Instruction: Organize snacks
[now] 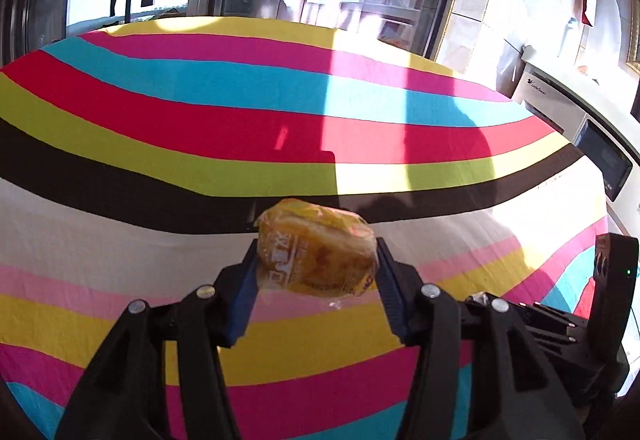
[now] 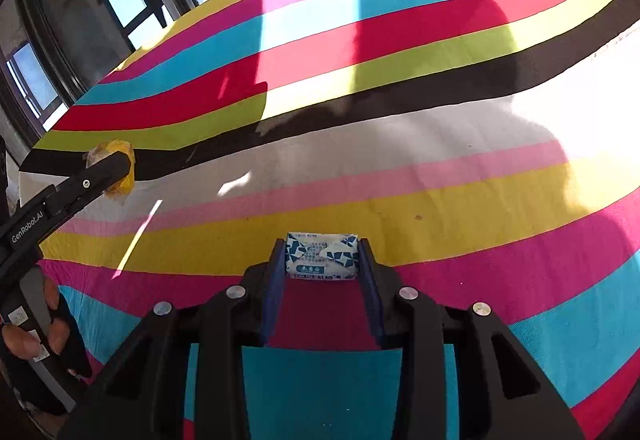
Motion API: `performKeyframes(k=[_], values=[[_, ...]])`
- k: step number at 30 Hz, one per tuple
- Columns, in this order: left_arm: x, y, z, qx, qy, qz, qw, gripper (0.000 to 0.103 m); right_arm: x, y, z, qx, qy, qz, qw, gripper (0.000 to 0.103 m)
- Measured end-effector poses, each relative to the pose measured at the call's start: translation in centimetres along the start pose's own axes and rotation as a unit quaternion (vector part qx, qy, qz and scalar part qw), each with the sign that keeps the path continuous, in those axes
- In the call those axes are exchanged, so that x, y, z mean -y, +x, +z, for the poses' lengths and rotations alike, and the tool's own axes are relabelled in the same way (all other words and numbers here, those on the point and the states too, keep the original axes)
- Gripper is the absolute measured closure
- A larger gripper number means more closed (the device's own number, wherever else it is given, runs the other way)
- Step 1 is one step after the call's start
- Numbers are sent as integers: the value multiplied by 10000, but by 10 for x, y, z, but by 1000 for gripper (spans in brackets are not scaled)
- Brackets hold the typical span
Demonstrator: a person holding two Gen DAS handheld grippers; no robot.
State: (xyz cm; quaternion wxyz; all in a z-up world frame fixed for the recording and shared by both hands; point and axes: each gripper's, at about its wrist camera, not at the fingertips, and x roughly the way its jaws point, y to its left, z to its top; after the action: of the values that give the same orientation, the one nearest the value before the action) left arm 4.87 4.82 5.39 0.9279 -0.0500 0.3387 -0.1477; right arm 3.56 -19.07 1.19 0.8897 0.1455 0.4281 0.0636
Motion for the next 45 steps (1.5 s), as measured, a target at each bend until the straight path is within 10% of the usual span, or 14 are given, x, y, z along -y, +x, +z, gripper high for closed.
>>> performKeyframes(k=[15,18,24,33,35,38,45], values=[[-33,-113,-79,-87,-411,-221,9989,45,-10,-17,-9,215,-156,-327,9991,68],[-39,-118,-88,-200,-627,-277,9975,19,-8,-23,-15,249,-108,-272,9993,68],[-13,-133,-118,-494,632,-169,9966,14,-11,-30,-22,251,-219,-222,9992,68],[-31,-63,-93,-1709,2309,-749,9549,8,-27,-60,-47,412,-178,109,9989,67],[-30,-46,-98,-2209,2548,-932,9368,35,-32,-69,-51,442,-271,124,9986,67],[-37,-55,-96,-2073,2212,-1165,9458,57,-40,-85,-59,511,-483,140,9974,67],[-48,-105,-106,-1170,840,-978,9847,58,-68,-106,-89,353,-1025,368,9934,67]])
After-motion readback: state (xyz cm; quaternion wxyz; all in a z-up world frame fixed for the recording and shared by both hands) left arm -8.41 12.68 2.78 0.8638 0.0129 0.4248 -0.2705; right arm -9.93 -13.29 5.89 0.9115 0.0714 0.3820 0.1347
